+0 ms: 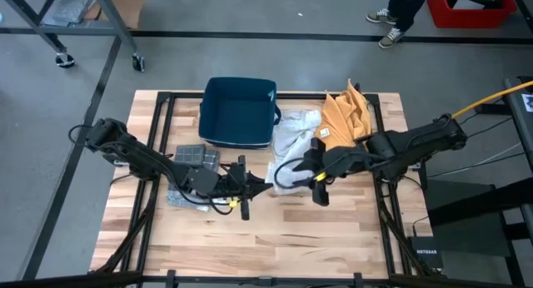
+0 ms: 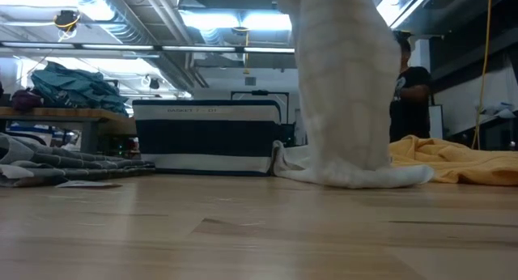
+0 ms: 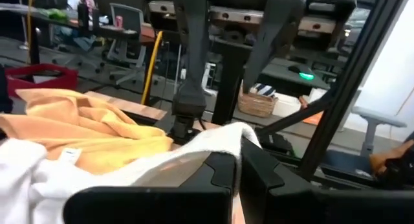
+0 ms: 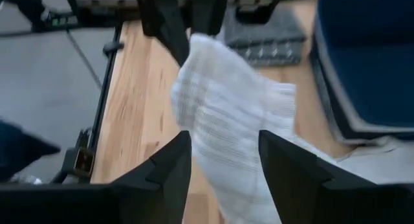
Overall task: Fold towel
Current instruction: Fold the white patterned towel
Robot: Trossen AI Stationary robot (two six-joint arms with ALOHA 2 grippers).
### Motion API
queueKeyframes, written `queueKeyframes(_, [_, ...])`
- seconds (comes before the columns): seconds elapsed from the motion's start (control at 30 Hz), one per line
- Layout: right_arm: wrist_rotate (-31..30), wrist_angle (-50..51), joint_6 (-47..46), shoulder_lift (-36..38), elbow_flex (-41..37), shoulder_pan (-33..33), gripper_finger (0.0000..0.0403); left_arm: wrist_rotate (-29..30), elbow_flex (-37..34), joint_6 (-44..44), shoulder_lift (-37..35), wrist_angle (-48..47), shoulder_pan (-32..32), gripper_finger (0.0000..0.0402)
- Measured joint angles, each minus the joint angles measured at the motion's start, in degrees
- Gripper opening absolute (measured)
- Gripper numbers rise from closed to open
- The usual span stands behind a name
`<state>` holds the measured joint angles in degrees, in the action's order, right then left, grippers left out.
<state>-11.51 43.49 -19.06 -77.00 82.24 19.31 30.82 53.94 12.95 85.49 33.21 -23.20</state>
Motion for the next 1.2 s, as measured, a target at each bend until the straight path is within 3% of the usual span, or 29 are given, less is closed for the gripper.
queueKeyframes(0.2, [-6.74,0.0,0.02,3.49,0.0,0.15,0.0184,0.59,-0.01,-3.03,-2.82,-0.12,0.0,0.0])
queueKeyframes(0.4, [-8.63,0.44,0.05,6.33,0.0,0.13,0.0184,0.93,0.13,-4.61,-6.3,0.24,0.05,0.0])
queueKeyframes(0.67, [-16.42,2.33,0.05,6.61,0.0,0.13,0.0184,0.88,4.89,-5.93,-11.55,0.42,0.48,0.0])
queueKeyframes(0.8, [-14.87,3.95,0.04,5.17,0.0,0.14,0.0184,-0.65,6.61,-8.11,-13.52,0.44,0.43,0.0])
queueKeyframes(0.97, [-7.88,5.4,0.04,2.77,0.0,0.15,0.0184,-0.71,8.29,-10.23,-14.02,0.33,0.44,0.0])
queueKeyframes(1.2, [-2.64,8.94,0.05,-2.93,-0.02,0.22,0.0184,-0.8,9.02,-12.42,-14.02,0.68,0.75,0.0])
